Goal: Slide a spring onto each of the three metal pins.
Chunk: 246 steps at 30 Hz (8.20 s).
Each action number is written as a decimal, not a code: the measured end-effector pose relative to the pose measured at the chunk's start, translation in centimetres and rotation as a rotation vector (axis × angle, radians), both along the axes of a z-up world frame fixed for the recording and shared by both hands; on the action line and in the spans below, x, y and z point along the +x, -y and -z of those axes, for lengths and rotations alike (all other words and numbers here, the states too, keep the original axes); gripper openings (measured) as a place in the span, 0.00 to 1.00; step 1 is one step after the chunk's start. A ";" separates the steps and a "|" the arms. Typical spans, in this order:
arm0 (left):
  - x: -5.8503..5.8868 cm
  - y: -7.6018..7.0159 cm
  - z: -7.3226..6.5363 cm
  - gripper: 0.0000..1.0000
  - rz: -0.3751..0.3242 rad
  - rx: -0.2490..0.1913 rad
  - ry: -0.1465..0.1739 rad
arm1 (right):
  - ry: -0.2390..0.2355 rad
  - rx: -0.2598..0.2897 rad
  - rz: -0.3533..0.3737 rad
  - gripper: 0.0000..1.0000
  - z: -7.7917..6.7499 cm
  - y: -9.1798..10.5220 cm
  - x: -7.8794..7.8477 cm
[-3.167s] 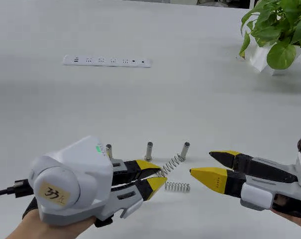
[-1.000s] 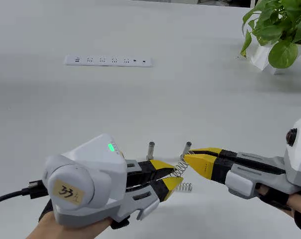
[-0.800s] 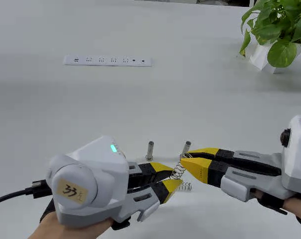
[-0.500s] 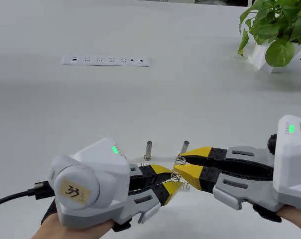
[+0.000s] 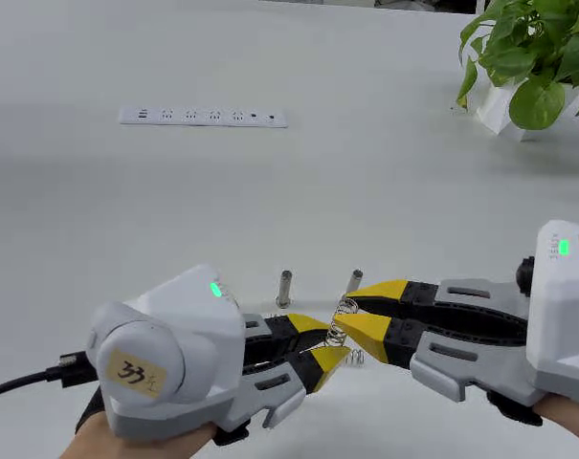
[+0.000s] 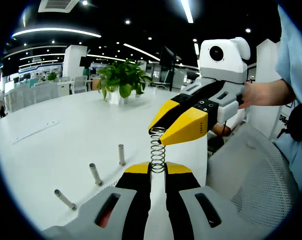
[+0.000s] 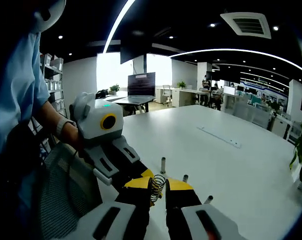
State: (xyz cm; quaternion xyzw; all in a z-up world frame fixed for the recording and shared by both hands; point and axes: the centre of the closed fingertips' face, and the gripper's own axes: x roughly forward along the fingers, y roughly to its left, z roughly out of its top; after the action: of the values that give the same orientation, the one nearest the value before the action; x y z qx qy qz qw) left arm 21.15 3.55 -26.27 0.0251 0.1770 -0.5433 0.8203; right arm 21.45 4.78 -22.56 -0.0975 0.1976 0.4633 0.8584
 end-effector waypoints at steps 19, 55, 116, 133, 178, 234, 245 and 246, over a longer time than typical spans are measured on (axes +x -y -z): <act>-0.6 -0.5 1.9 0.06 0.099 0.171 0.081 | 0.035 -0.262 -0.283 0.26 0.9 -0.2 -1.1; -1.1 0.2 1.8 0.06 0.188 0.221 0.149 | -0.082 -0.641 -0.794 0.08 4.6 -0.3 -2.4; 2.2 -10.8 2.4 0.62 -0.311 0.141 0.033 | -0.069 -0.749 -0.865 0.07 4.6 -2.0 0.5; 2.1 -13.2 3.2 0.92 -0.385 0.186 0.021 | -0.009 -0.802 -0.893 0.07 4.0 -4.0 3.5; 0.8 -13.3 5.6 0.99 -0.375 0.236 -0.043 | 0.041 -0.946 -1.025 0.07 6.3 -11.0 8.0; 0.6 -13.6 6.6 0.94 -0.390 0.238 -0.098 | 0.004 -0.996 -1.083 0.08 11.3 -11.5 8.2; 0.5 -13.7 6.8 0.94 -0.392 0.240 -0.109 | 0.001 -0.996 -1.084 0.08 12.9 -11.6 8.2; 0.6 -13.7 6.8 0.93 -0.392 0.240 -0.108 | -0.004 -0.997 -1.084 0.08 13.0 -11.6 8.2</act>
State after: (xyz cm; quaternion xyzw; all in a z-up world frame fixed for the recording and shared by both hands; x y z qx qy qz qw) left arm 21.70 17.27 -33.10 0.0583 0.2856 -0.3491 0.8906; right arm 29.63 16.36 -35.51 -0.5593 0.3102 0.6779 0.3625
